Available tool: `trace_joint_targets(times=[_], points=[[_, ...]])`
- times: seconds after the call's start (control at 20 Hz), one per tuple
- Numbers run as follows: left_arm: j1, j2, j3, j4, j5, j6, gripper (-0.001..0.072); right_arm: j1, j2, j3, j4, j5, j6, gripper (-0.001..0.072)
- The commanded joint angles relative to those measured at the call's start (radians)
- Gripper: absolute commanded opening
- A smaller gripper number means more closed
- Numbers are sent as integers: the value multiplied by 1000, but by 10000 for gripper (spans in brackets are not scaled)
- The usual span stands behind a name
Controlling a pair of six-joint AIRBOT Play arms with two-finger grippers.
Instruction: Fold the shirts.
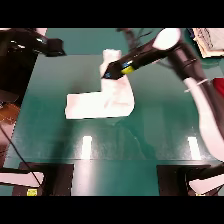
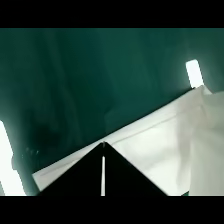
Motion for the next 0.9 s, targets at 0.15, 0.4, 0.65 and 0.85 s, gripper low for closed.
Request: trace_joint_targets(times=[0.15, 0.4, 0.65, 0.85], points=[[126, 117, 2, 19, -29, 0, 25, 246, -240, 130, 193, -328, -191, 517], [126, 116, 2, 19, -66, 0, 25, 132, -160, 39, 168, -238, -181, 621], [125, 114, -2, 19, -78, 0, 25, -135, 2, -238, -13, 21, -58, 587], [125, 114, -2, 18, -77, 0, 25, -299, 86, -495, -14, -14, 2, 588]])
